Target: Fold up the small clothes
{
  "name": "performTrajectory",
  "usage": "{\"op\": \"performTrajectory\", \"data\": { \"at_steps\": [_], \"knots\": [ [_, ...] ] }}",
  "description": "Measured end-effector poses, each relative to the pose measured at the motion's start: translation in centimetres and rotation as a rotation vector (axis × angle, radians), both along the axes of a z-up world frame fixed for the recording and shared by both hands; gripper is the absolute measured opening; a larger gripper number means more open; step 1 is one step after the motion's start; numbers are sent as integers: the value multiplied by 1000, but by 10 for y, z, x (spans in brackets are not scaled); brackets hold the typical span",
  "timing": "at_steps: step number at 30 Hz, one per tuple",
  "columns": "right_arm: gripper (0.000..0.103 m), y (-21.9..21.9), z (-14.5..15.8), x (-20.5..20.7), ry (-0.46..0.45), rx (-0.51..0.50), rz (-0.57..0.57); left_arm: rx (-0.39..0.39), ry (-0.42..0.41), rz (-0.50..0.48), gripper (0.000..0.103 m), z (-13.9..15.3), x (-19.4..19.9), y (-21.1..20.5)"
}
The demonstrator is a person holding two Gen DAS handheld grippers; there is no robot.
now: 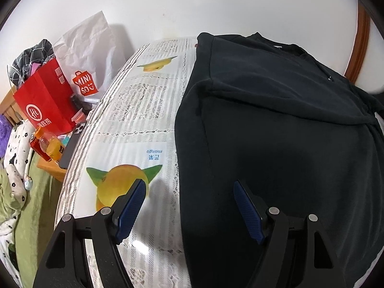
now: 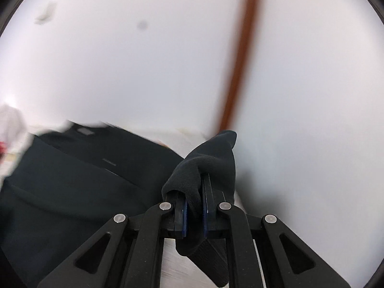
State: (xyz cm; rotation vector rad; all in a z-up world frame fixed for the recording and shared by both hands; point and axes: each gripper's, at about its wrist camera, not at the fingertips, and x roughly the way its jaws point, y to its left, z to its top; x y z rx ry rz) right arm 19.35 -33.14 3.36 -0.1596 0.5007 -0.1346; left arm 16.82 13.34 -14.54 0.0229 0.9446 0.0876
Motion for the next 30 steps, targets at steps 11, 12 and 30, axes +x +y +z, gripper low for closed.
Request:
{"op": "performTrajectory", "data": {
  "at_steps": [11, 12, 30],
  "knots": [
    [10, 245, -46, 117, 71, 29, 339, -115, -16, 9, 73, -2, -6, 19],
    [10, 258, -68, 129, 124, 28, 331, -115, -19, 8, 73, -2, -7, 20],
    [83, 125, -93, 5, 218, 124, 304, -45, -89, -146, 73, 55, 8, -51]
  ]
}}
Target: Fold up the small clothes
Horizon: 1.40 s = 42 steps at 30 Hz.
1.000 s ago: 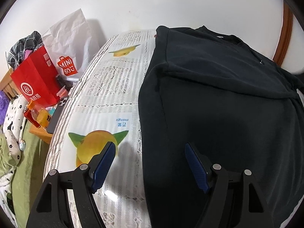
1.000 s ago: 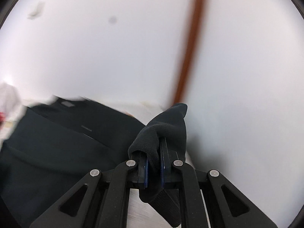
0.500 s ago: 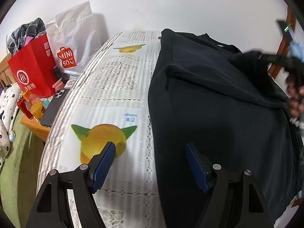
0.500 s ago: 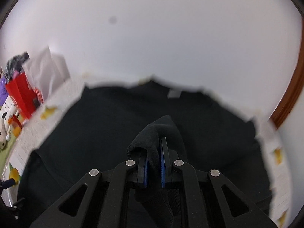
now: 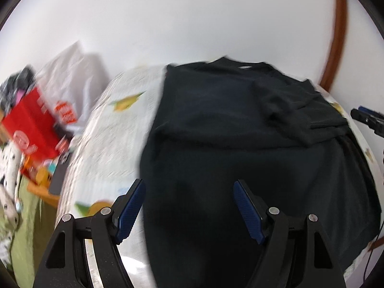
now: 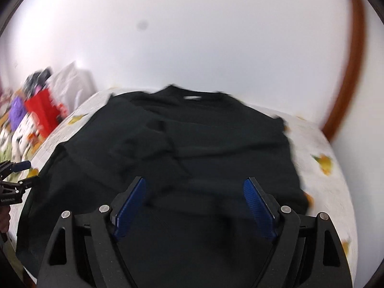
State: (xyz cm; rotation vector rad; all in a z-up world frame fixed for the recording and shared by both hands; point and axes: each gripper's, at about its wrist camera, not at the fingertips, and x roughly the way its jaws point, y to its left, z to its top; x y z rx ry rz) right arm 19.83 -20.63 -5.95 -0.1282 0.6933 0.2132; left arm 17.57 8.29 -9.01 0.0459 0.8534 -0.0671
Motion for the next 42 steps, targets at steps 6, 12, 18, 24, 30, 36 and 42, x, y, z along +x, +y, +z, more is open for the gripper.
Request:
{"op": "performTrajectory", "data": {
  "at_steps": [6, 12, 18, 24, 30, 36, 42],
  "knots": [
    [53, -78, 5, -27, 14, 13, -143, 34, -9, -142, 73, 13, 28, -83],
    [53, -133, 1, -54, 18, -8, -213, 90, 2, -288, 73, 2, 57, -164],
    [53, -171, -13, -67, 31, 27, -250, 146, 22, -324, 73, -22, 84, -208],
    [53, -181, -31, -61, 59, 39, -261, 243, 40, -310, 69, -47, 111, -233],
    [53, -169, -39, -53, 80, 36, -233, 228, 41, -324, 15, -43, 112, -229],
    [53, -143, -29, -42, 58, 9, -191, 116, -44, -256, 10, 1, 110, -178],
    [53, -114, -19, -9, 48, 2, -162, 36, -97, -110, 8, 34, 117, -96]
  ]
}}
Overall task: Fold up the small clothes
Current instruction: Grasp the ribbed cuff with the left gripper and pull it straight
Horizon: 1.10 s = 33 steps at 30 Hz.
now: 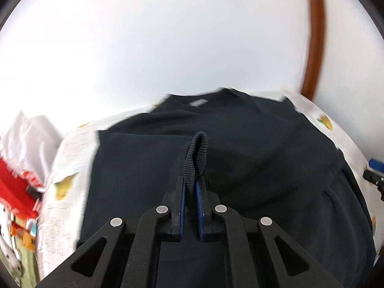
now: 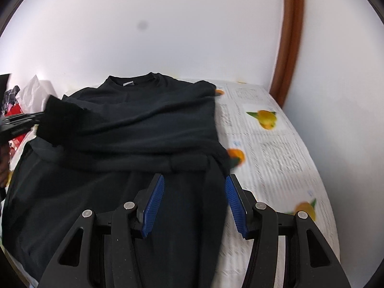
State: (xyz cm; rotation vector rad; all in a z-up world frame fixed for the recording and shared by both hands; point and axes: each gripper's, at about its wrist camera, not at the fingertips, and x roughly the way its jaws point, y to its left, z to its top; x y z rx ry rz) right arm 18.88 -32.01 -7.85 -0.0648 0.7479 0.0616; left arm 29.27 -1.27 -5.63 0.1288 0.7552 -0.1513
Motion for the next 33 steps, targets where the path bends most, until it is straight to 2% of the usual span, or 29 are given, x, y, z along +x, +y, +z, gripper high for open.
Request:
{"op": "performTrajectory", "data": {
  "at_steps": [5, 9, 13, 17, 20, 24, 30, 33],
  "knots": [
    [53, 26, 6, 40, -6, 13, 25, -84, 0, 102, 8, 3, 10, 70],
    [53, 36, 3, 69, -15, 10, 5, -152, 67, 147, 8, -22, 19, 112],
    [53, 31, -15, 95, 8, -2, -47, -185, 146, 172, 8, -53, 20, 127],
    [53, 18, -47, 114, 100, -16, -118, -199, 168, 176, 10, -63, 17, 126],
    [53, 15, -50, 109, 86, -17, -125, -170, 160, 189, 12, -60, 14, 123],
    [53, 14, -35, 87, 71, -7, -118, -123, 127, 187, 12, -52, 2, 120],
    [53, 5, -18, 40, 17, 2, -133, -118, 95, 154, 12, -35, -28, 119],
    [53, -5, -17, 15, 55, 47, -125, -108, 91, 139, 12, -30, -48, 118]
  ]
}}
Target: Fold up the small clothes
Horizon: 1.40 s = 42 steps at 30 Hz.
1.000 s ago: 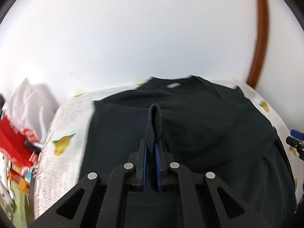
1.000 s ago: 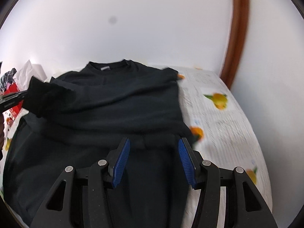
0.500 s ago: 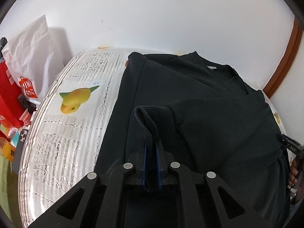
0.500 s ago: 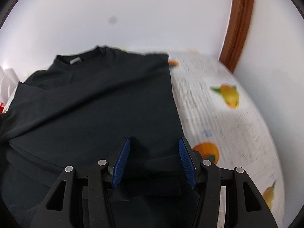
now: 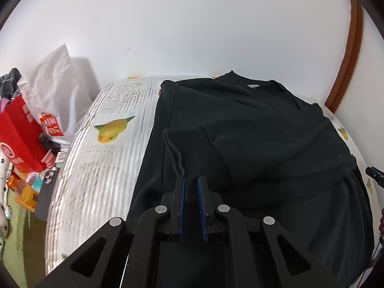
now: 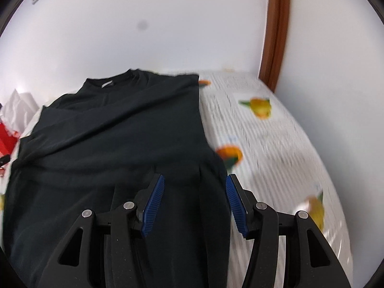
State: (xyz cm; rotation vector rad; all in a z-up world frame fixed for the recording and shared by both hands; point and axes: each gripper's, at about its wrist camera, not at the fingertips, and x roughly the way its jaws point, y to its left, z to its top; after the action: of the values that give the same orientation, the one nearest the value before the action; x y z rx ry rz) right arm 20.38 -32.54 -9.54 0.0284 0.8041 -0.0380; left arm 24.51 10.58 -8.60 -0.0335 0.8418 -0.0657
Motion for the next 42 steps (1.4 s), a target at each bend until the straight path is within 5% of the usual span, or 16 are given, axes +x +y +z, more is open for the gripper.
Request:
{"op": "performTrajectory", "data": {
  "at_steps": [2, 9, 12, 19, 24, 30, 32, 35, 37, 38, 42],
  "knots": [
    [53, -7, -2, -19, 10, 9, -16, 5, 4, -7, 12, 1, -13, 1],
    [63, -21, -23, -81, 67, 55, -13, -6, 44, 16, 53, -12, -62, 15],
    [66, -20, -38, -104, 91, 71, -4, -2, 62, 20, 58, -22, -87, 20],
    [66, -17, -62, -145, 81, 77, -8, 13, 127, 20, 61, -52, -141, 28],
    [65, -1, -69, -161, 30, 37, 16, 12, 101, -7, 61, -56, -168, 25],
    [53, 14, -71, -159, -5, 11, -4, 52, 69, 3, 61, -60, -180, 12],
    [39, 15, -70, -157, -3, 15, -11, 57, 65, 15, 61, -60, -179, 10],
    [14, 17, -68, -157, 4, 37, 8, 49, 53, 11, 48, -60, -180, 7],
    [11, 17, -67, -158, 12, 46, 20, 52, 51, 12, 29, -59, -182, 6],
    [10, 17, -66, -159, 12, 44, 25, 59, 50, 10, 11, -58, -183, 4],
    [9, 13, -54, -168, -34, 47, 39, 46, 39, 17, 7, -52, -186, 7]
  ]
}}
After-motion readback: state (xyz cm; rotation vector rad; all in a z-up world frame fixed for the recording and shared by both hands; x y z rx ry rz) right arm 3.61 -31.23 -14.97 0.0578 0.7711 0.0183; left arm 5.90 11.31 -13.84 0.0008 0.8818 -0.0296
